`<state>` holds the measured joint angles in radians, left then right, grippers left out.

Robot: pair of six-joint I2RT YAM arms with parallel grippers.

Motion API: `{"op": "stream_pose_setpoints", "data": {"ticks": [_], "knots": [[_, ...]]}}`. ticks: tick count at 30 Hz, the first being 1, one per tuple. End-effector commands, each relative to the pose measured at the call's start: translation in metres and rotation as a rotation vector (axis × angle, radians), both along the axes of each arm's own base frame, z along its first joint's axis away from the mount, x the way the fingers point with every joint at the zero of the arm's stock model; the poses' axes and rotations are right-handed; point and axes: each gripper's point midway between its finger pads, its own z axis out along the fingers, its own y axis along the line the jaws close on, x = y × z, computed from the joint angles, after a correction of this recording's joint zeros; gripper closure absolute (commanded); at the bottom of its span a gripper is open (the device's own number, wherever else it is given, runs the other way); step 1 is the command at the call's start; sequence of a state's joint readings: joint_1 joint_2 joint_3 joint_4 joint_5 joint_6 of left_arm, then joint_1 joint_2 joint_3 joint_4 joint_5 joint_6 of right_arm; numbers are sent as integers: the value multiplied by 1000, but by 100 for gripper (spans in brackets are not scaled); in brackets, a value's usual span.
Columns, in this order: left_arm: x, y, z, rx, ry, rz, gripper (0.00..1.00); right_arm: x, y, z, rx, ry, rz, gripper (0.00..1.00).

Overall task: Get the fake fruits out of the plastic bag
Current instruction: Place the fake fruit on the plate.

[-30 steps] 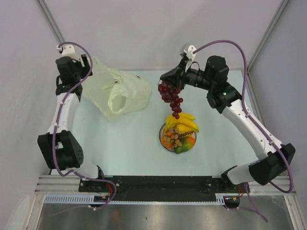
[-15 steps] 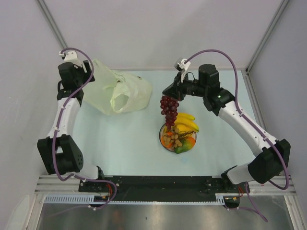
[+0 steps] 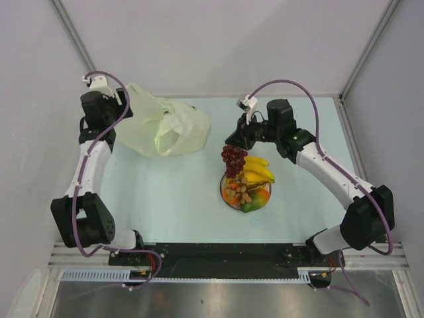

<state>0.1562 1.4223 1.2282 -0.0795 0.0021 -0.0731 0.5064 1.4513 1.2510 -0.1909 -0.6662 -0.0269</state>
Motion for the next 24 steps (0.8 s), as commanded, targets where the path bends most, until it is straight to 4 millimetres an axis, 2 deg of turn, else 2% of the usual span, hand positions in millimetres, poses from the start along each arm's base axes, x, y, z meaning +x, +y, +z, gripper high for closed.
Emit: {"op": "stream_pose_setpoints", "data": {"ticks": [1, 6, 7, 11, 24], "knots": [[-7, -6, 21, -12, -63, -13, 18, -6, -1, 16, 33, -34, 29, 100], [-5, -6, 20, -14, -60, -15, 18, -7, -7, 11, 21, -20, 10, 100], [-4, -7, 20, -16, -62, -18, 18, -9, -10, 2, 10, 1, 5, 100], [-2, -7, 19, -23, -60, -20, 18, -12, -19, -9, 3, 29, -13, 100], [-2, -8, 10, -27, -39, -29, 19, -29, -26, -27, -8, 60, 7, 100]]}}
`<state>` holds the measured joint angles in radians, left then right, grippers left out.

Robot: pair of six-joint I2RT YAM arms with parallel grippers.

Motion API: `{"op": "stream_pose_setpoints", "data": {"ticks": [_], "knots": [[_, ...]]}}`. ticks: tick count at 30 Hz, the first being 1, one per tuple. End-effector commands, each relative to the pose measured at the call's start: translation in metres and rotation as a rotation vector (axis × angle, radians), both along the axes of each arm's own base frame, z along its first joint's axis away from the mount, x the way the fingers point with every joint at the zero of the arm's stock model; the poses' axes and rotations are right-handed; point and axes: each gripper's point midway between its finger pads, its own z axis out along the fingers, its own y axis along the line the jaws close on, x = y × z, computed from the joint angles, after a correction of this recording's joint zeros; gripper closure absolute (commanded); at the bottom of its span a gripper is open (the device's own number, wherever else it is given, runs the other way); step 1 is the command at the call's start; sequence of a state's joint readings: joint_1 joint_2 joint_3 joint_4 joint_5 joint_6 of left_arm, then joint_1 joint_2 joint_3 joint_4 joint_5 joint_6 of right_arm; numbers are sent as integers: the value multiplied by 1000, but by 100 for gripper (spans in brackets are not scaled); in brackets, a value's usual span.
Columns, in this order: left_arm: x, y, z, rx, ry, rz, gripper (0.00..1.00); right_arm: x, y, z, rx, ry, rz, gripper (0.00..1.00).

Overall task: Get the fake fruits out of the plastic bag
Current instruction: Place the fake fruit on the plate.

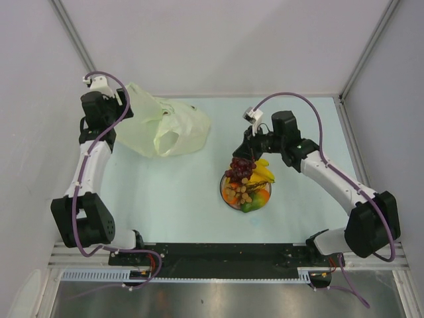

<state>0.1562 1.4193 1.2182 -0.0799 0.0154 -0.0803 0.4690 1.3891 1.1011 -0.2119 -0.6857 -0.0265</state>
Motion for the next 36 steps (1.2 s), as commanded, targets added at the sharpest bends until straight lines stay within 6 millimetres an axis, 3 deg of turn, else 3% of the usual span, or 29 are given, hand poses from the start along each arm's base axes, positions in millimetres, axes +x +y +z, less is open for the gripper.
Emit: {"op": "stream_pose_setpoints", "data": {"ticks": [1, 8, 17, 36], "knots": [[-1, -5, 12, -15, -41, -11, 19, -13, -3, 13, 32, -36, 35, 100], [0, -5, 12, -17, -40, -17, 19, -18, -12, -2, -11, -7, 41, 89], [0, -8, 8, -17, -35, -25, 19, -21, -18, -7, -21, 7, 30, 67], [3, -21, -9, -34, 3, -65, 20, -42, -47, -30, -94, 96, 20, 34]]}}
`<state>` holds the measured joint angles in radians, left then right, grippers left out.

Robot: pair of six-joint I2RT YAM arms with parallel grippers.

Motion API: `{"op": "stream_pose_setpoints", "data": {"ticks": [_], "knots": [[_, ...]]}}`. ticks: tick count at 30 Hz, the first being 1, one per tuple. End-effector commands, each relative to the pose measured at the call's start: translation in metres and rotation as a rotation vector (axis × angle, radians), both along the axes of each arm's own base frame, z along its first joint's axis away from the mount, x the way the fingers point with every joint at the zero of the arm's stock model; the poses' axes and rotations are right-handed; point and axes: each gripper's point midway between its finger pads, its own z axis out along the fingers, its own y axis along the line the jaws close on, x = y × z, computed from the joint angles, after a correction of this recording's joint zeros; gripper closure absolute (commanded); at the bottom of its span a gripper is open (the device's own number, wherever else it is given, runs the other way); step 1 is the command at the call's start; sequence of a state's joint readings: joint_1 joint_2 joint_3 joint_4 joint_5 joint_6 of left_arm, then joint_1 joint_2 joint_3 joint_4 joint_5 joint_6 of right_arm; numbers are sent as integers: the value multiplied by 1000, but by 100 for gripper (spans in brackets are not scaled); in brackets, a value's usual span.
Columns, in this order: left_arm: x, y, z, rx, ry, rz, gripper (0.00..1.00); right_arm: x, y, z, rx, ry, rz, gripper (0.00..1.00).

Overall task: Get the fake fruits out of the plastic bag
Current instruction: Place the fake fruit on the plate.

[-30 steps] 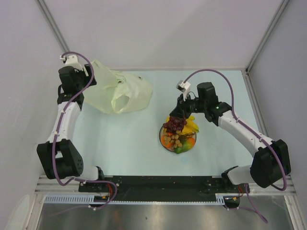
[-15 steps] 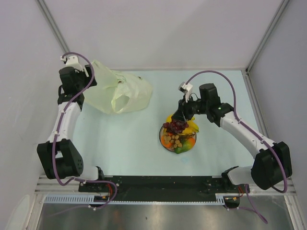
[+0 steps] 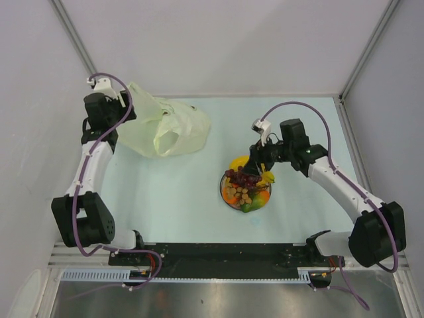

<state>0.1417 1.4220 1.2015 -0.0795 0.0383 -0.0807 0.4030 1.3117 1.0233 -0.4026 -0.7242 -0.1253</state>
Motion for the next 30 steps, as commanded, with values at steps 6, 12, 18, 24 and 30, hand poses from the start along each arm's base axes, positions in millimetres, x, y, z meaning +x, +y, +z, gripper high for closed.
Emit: {"op": "stream_pose_setpoints", "data": {"ticks": [6, 12, 18, 24, 30], "knots": [[3, -17, 1, -28, -11, -50, 20, -13, -15, 3, 2, 1, -16, 31], [-2, -20, -1, -17, -6, -60, 20, -22, -31, -9, -29, 34, -43, 30], [-3, -23, -4, -21, -3, -73, 20, -24, -37, -29, -44, 47, -56, 30], [-5, -25, -5, -20, 0, -76, 20, -14, -37, -30, -17, 26, -90, 30], [-8, -26, 5, -5, -19, -85, 20, 2, -44, 14, 82, -47, -183, 0]]}}
